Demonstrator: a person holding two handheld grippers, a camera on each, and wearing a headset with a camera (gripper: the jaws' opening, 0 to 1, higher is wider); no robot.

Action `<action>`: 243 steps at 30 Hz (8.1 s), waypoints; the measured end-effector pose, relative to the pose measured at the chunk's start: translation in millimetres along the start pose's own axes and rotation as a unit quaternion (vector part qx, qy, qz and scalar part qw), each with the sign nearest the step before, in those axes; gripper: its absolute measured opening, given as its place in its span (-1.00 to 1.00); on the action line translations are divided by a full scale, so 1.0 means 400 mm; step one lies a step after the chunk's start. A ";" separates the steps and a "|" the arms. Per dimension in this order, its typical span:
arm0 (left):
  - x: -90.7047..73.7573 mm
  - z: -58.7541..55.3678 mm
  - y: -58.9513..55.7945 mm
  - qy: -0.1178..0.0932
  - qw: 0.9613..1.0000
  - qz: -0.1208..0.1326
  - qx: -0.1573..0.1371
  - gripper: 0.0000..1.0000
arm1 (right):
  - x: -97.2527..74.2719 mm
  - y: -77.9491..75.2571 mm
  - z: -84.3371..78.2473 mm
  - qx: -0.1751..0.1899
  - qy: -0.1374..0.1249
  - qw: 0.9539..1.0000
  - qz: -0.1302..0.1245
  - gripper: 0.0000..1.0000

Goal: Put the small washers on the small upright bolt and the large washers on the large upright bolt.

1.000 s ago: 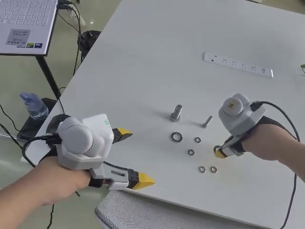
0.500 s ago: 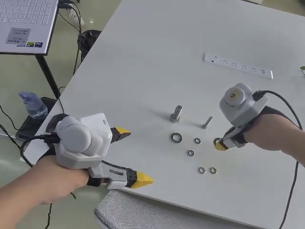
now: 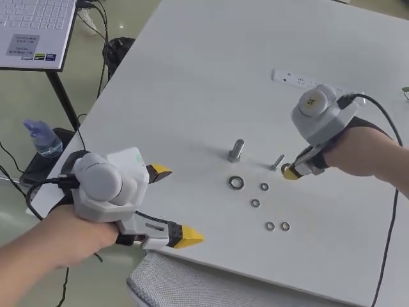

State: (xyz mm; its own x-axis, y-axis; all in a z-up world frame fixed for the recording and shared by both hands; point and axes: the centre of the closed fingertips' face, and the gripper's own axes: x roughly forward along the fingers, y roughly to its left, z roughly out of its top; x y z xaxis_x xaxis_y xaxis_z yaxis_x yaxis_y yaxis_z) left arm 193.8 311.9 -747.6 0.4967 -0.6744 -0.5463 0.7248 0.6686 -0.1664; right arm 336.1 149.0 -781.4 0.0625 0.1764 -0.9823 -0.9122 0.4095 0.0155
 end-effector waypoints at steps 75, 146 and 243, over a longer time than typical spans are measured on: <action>0.013 -0.002 0.085 -0.010 0.999 0.051 -0.014 0.66 | 0.124 -0.030 0.275 -0.112 -0.030 0.993 0.020 -0.57; -0.002 -0.016 0.110 -0.007 0.998 0.054 -0.020 0.63 | 0.278 -0.028 0.255 -0.117 0.007 0.993 0.009 -0.56; -0.028 -0.012 0.109 -0.014 0.997 0.066 -0.023 0.95 | 0.055 0.071 0.257 -0.168 -0.068 0.983 0.036 -0.25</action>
State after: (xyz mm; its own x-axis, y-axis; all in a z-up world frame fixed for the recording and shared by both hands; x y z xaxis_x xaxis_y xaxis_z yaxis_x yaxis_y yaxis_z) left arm 217.6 350.2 -753.0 0.5998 -0.5877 -0.5429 0.6297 0.7654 -0.1329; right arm 353.2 256.6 -783.5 0.0255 0.3222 -0.9463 -0.9970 0.0768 -0.0007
